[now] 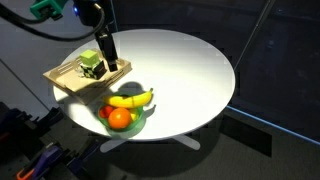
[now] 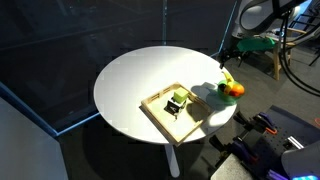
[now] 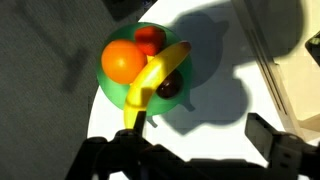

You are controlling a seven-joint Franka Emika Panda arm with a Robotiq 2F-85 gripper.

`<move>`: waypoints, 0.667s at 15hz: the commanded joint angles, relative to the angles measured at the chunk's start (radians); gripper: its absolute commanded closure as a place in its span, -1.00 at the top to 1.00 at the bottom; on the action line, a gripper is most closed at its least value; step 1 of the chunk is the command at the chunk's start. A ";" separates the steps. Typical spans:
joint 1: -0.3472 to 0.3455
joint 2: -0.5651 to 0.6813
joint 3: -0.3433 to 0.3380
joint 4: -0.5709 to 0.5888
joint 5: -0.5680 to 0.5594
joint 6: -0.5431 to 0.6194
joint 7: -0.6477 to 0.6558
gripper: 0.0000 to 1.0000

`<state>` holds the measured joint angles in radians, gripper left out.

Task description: Pick up the toy banana and put it in the green bowl

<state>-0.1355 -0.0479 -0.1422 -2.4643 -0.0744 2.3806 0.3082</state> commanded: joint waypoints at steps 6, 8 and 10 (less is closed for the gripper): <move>0.026 -0.082 0.048 -0.013 -0.010 -0.074 -0.068 1.00; 0.031 -0.097 0.053 -0.018 -0.006 -0.087 -0.094 1.00; 0.035 -0.118 0.054 -0.025 -0.001 -0.102 -0.124 1.00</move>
<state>-0.1031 -0.1089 -0.0919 -2.4656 -0.0874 2.3123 0.2397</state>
